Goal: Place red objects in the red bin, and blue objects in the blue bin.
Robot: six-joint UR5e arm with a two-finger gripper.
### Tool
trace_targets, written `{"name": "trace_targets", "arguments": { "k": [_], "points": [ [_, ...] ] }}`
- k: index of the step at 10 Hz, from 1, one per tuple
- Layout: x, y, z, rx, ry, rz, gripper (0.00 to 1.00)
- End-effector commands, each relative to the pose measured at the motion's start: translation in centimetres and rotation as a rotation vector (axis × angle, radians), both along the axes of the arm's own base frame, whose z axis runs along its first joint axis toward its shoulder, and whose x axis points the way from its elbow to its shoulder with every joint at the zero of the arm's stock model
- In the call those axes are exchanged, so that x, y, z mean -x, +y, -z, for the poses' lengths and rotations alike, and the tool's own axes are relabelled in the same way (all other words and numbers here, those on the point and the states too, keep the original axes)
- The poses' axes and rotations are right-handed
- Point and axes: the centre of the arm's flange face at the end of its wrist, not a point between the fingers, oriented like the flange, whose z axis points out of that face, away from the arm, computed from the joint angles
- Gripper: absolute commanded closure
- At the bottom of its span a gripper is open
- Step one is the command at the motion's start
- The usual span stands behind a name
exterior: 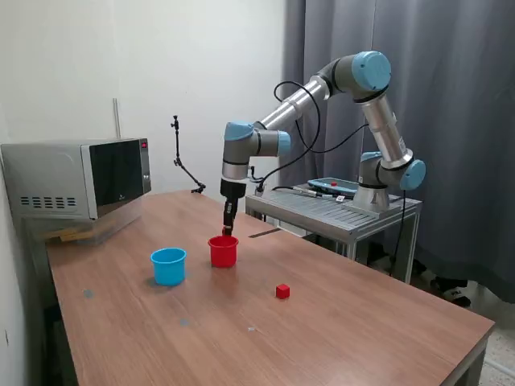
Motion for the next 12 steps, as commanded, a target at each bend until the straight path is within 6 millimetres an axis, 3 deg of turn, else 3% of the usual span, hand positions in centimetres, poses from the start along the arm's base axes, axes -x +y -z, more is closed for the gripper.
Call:
{"name": "trace_targets", "arguments": {
  "k": [1,3,4,8,9,10,12],
  "points": [
    [0.1,0.3,0.3,0.002,-0.003,0.004,1.0],
    [0.1,0.4,0.5,0.003,-0.005,0.006,1.0],
    [0.1,0.4,0.5,0.002,-0.006,0.006,0.0],
    [0.1,0.3,0.5,0.002,-0.006,0.003,0.0],
    [0.2,-0.5,0.4,0.004,-0.004,-0.012,0.0],
    [0.3,-2.7,0.4,0.007,-0.007,-0.058,0.0],
    [0.4,-8.8,0.0,0.017,-0.014,-0.207,0.0]
  ]
}}
